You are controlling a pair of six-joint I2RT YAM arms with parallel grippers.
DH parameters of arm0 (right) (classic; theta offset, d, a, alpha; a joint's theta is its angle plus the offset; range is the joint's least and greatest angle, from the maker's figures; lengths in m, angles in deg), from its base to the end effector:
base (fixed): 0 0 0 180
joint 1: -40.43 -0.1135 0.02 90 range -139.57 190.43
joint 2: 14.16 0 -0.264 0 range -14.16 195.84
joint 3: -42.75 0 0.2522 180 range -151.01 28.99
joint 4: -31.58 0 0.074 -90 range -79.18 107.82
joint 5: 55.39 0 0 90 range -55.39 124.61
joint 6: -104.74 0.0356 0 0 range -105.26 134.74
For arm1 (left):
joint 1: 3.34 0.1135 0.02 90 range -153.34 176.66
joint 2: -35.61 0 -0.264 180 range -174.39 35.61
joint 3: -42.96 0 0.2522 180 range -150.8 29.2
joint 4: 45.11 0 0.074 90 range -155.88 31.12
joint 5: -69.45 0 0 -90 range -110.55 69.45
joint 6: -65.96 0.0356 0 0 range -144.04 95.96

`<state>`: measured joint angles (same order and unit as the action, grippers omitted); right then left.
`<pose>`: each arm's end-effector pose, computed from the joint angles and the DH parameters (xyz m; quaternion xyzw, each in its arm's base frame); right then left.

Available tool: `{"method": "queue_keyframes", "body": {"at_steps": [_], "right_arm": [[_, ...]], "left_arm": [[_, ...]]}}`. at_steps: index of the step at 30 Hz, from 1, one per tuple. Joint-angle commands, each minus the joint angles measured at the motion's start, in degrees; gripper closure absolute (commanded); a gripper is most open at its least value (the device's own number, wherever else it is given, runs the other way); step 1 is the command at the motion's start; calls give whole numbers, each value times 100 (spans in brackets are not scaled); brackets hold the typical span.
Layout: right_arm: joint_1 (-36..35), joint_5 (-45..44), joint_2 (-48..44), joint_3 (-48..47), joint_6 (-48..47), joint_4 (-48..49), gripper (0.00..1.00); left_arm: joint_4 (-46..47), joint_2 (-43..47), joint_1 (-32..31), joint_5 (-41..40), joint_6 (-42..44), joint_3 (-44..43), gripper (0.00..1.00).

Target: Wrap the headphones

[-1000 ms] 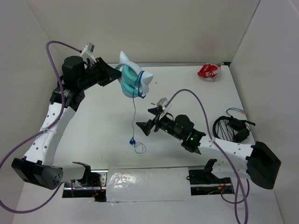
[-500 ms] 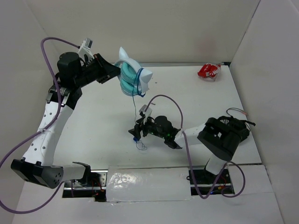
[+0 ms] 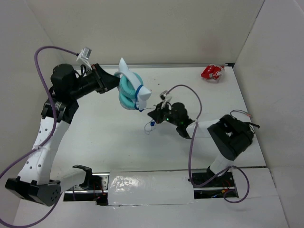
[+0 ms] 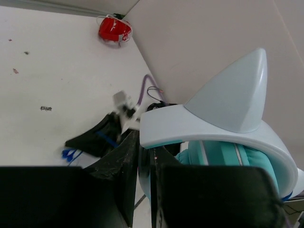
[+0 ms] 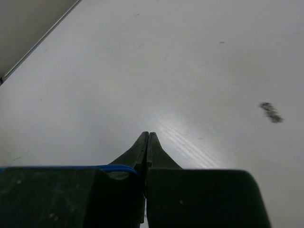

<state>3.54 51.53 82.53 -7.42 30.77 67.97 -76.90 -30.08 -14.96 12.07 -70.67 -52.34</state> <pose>0.2582 0.2068 0.1737 -0.2302 0.7288 0.3839 0.5182 0.2258 -0.0660 0.4747 -0.0222 0.7180 -0.5007 0.4830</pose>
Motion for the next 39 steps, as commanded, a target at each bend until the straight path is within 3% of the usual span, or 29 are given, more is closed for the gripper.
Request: {"method": "queue_keyframes", "body": {"at_steps": [1, 5, 6, 9, 14, 18, 24, 28, 33, 39], "right_arm": [[734, 57, -834, -252, 172, -1405, 100], [1262, 362, -1327, -1129, -379, -3481, 100], [1306, 216, -1310, -1776, -416, -4556, 100], [1324, -303, -1021, -3112, -592, -6318, 100], [1298, -480, -932, -4119, -724, -7237, 100], [1114, -961, -915, -4988, -786, -8062, 100], [455, -1639, -1195, -5017, -803, -8443, 100], [86, -1790, -1380, -4929, -707, -8443, 100], [-495, -1219, -1573, -4560, -672, -8294, 100], [-881, 326, -1767, -3718, -803, -7679, 100]], "left_arm": [[509, 434, 54, -98, 216, 646, 100], [888, 549, 46, 532, 1284, 1341, 100], [836, 488, 28, 648, 1427, 1447, 100], [756, 189, -209, 536, 1920, 1719, 100], [467, -365, -683, -263, 2325, 2019, 100], [107, -725, -912, -1527, 2168, 2028, 100], [-622, -1462, -1176, -3232, 1535, 1545, 100], [-1150, -1833, -1361, -3912, 1027, 1133, 100], [-1502, -1991, -1361, -4360, -27, 938, 100], [-2161, -2035, -1247, -4923, -1391, 438, 100]]}}
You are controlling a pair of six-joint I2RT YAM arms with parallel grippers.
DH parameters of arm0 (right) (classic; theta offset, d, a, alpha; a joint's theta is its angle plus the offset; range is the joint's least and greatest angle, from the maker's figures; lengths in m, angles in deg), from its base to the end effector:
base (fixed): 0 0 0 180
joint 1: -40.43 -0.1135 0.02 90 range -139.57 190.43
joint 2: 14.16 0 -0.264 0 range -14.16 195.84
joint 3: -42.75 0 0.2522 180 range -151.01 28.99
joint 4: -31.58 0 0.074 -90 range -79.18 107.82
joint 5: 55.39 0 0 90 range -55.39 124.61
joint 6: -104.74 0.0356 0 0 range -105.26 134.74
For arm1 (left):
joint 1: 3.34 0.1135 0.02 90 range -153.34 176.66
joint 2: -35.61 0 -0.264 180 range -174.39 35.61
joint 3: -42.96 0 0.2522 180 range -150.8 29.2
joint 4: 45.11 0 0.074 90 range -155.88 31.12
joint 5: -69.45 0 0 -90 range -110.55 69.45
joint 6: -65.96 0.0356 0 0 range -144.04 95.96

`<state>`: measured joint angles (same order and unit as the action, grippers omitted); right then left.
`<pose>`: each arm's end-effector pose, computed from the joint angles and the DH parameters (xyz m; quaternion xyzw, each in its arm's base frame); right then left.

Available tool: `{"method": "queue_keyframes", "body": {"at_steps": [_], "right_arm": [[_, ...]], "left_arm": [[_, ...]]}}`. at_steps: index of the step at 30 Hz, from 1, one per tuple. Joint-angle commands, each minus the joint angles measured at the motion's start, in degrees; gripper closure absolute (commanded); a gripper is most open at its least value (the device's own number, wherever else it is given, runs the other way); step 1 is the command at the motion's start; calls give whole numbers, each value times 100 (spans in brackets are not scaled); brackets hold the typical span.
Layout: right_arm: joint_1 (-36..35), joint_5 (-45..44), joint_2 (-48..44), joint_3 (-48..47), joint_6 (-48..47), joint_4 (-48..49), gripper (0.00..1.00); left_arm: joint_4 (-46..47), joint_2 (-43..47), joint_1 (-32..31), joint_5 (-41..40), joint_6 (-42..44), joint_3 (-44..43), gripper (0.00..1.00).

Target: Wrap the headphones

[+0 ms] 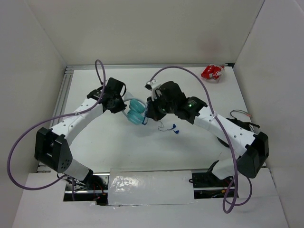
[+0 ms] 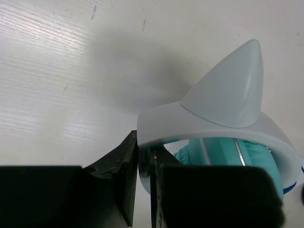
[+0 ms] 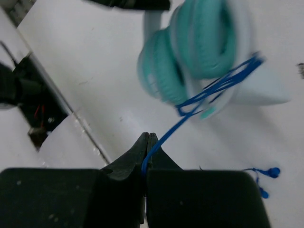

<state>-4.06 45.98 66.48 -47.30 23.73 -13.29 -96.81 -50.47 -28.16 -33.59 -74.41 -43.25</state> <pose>0.2195 0.2255 0.3520 -0.3129 0.8285 0.2838 0.3676 0.2954 -0.1278 0.2923 -0.2439 0.9067 -0.1145 0.3245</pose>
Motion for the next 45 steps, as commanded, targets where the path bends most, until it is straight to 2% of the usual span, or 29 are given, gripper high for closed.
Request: {"method": "queue_keyframes", "body": {"at_steps": [1, 5, 11, 13, 15, 19, 22, 28, 34, 39, 42, 45], "right_arm": [[-165, 1249, -128, 325, -213, 561, 100], [-464, 1306, 118, 623, -433, 817, 100], [-701, 674, 181, 1482, -469, 2221, 100], [-798, 306, -178, 2306, -670, 3736, 98], [-824, 181, -259, 2767, -697, 4417, 96], [-921, 681, -365, 3750, -557, 5860, 93], [-991, 786, -260, 4051, -758, 6765, 92], [-1009, 1235, 556, 3824, -663, 7118, 91], [-1000, 1034, 1032, 3823, -522, 7294, 91], [-842, 919, 1112, 4201, -145, 7707, 93], [-588, 892, 1094, 4535, 172, 8155, 100], [-53, 1373, 1068, 4816, 541, 8558, 100]], "left_arm": [[-153, 39, 65, -357, -1106, -498, 100], [338, 320, 117, -165, -1247, -455, 100], [1636, 1145, 179, 573, -897, 27, 100], [1937, 1496, 232, 906, -773, 186, 100], [2035, 1594, 284, 1031, -720, 204, 100], [2036, 1665, 372, 1409, -632, -76, 100], [2176, 1779, 381, 1645, -588, -156, 100], [2396, 2051, 372, 1866, -509, -323, 100], [2563, 2341, 381, 2033, -333, -419, 100], [2572, 2395, 390, 2235, -52, -727, 100], [2633, 2377, 399, 2349, 79, -815, 100], [2729, 2403, 487, 2613, 80, -771, 100]]}}
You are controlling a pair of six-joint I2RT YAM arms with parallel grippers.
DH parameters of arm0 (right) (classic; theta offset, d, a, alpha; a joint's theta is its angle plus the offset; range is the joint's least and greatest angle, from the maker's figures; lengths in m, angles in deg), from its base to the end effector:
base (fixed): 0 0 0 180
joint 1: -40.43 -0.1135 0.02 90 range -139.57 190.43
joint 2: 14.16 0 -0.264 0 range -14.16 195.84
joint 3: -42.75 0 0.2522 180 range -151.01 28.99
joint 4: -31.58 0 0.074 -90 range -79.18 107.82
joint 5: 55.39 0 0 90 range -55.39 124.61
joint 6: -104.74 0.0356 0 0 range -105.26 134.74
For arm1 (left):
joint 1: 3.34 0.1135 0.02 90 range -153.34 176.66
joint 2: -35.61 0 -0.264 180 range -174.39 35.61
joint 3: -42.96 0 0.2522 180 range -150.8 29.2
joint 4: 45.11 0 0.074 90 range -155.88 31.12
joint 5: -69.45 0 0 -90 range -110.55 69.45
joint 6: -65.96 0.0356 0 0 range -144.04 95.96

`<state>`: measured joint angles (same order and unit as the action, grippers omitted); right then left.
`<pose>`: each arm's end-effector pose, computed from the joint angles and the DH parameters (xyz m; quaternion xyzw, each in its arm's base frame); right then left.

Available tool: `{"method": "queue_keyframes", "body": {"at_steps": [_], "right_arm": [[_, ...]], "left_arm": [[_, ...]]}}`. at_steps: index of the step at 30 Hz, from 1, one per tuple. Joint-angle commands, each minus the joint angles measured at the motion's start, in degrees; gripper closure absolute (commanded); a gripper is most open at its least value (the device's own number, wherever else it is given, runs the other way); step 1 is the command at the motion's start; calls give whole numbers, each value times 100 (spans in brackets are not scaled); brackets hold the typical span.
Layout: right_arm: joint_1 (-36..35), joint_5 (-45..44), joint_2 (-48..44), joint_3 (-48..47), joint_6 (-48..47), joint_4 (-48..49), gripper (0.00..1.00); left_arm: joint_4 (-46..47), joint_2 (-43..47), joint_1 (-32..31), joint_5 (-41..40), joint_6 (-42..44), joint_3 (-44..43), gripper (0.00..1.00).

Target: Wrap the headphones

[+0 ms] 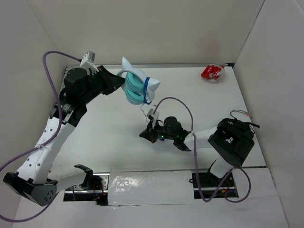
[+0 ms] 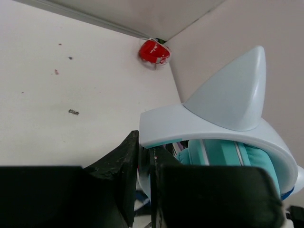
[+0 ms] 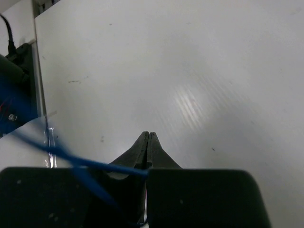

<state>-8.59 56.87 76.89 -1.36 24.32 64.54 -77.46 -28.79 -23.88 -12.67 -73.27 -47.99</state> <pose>0.1871 0.2359 0.1674 -0.3728 0.6876 0.4283 0.4525 0.2233 -0.0889 0.4533 -0.1388 0.7286 -0.4244 0.5195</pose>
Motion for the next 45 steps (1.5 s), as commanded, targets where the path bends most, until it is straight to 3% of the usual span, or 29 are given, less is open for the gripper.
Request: {"method": "queue_keyframes", "body": {"at_steps": [1, 5, 13, 16, 19, 22, 30, 39, 45], "right_arm": [[523, 401, 10, 414, 579, 925, 100], [1182, 770, -165, 565, 1001, 1244, 100], [2307, 174, -237, -759, 1054, -1347, 100], [2905, 674, 54, -1086, 1239, -1446, 100], [3213, 1008, 247, -1786, 1074, -2129, 100], [3231, 789, 274, -2621, 661, -3786, 100], [3153, 60, 28, -4505, 202, -6646, 100], [2327, -1319, -386, -5525, -115, -7983, 100], [1624, -2057, -359, -5921, 70, -8538, 100]], "left_arm": [[822, 226, 137, 591, -34, -271, 100], [953, 191, 383, 1135, -16, -209, 100], [1278, 472, 498, 3025, 1072, 528, 100], [1306, 595, 489, 3535, 1828, 994, 100], [937, 499, 393, 3843, 2426, 1363, 100], [813, 306, 191, 3442, 2726, 1847, 100], [374, -616, 41, 2069, 2515, 2155, 100], [-30, -1486, -495, 620, 2278, 1839, 100], [-864, -2206, -618, -758, 1314, 1198, 100]]}}
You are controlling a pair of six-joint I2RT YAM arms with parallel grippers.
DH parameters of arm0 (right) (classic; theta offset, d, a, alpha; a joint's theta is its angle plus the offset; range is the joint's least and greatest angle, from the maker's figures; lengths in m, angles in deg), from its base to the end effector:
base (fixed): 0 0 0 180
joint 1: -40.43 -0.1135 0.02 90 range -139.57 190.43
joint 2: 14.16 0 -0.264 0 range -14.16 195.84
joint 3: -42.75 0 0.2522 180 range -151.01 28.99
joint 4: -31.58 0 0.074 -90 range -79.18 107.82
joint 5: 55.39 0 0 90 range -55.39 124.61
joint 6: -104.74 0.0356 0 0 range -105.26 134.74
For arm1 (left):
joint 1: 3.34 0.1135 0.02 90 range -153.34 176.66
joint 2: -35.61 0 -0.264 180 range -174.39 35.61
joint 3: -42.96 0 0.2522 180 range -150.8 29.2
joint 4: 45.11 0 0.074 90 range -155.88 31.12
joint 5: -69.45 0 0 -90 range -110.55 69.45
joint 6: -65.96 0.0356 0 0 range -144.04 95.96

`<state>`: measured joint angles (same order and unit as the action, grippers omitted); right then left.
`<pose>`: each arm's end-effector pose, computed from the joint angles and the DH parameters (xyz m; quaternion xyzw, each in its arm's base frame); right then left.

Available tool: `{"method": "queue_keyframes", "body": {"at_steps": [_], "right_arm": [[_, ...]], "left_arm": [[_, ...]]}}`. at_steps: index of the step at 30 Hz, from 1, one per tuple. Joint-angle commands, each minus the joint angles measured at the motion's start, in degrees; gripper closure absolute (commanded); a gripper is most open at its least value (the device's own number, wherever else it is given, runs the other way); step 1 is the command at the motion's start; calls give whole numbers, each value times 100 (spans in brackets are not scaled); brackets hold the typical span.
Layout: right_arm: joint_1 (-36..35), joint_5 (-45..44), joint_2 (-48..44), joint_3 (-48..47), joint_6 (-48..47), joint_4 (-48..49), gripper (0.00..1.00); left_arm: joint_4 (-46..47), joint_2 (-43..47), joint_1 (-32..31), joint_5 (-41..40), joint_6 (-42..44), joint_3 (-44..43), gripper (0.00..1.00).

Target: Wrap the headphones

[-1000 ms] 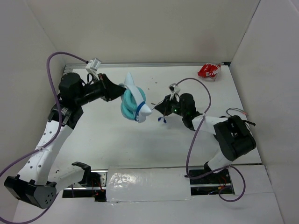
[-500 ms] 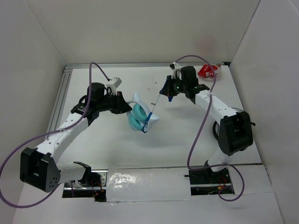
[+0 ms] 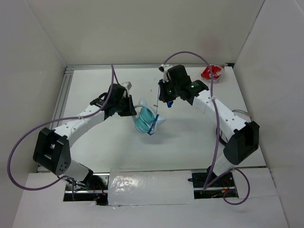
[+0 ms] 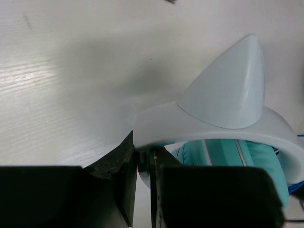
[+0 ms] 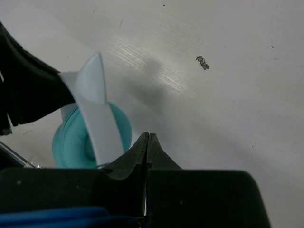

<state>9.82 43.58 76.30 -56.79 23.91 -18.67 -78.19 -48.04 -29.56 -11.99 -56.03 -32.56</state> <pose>0.3013 0.1847 0.3454 -0.2006 0.8859 0.2072 0.3633 0.2871 -0.1473 0.2683 -0.0149 0.9086 -0.2597 0.3268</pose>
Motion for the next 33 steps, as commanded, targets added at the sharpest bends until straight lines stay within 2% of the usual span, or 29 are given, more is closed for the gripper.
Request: {"method": "queue_keyframes", "body": {"at_steps": [1, 5, 9, 13, 18, 22, 26, 29, 31, 33], "right_arm": [[-296, -800, -344, -317, 129, -244, 100], [-857, -1169, -668, 16, 427, -288, 100], [-1218, -1363, -687, 158, 735, -394, 100], [-1623, -1039, -503, 79, 832, -342, 100], [-1966, -477, -651, 52, 587, -131, 100], [-2255, 690, -687, 131, 226, 203, 100], [-2581, 1123, -722, 315, -116, 327, 100], [-2652, 1300, -898, 770, -178, 563, 100], [-2661, 1134, -1038, 1001, -161, 774, 100], [-2643, 581, -1222, 1448, -56, 1072, 100]], "left_arm": [[-1055, -396, -50, -1021, -535, -546, 100], [-1364, -897, 20, -1611, -1167, -943, 100], [-1548, -995, 152, -1953, -1941, -1346, 100], [-1795, -1030, 196, -2235, -2705, -1655, 100], [-1672, -1152, 345, -2043, -2847, -1928, 100], [-1488, -1380, 486, -1815, -2918, -2234, 100], [-1611, -1662, 722, -1603, -3024, -2613, 100], [-1585, -1750, 933, -1427, -2998, -2833, 100], [-1471, -1707, 1048, -1252, -2919, -2903, 100], [-1269, -1619, 1215, -1112, -2779, -2947, 100]]}}
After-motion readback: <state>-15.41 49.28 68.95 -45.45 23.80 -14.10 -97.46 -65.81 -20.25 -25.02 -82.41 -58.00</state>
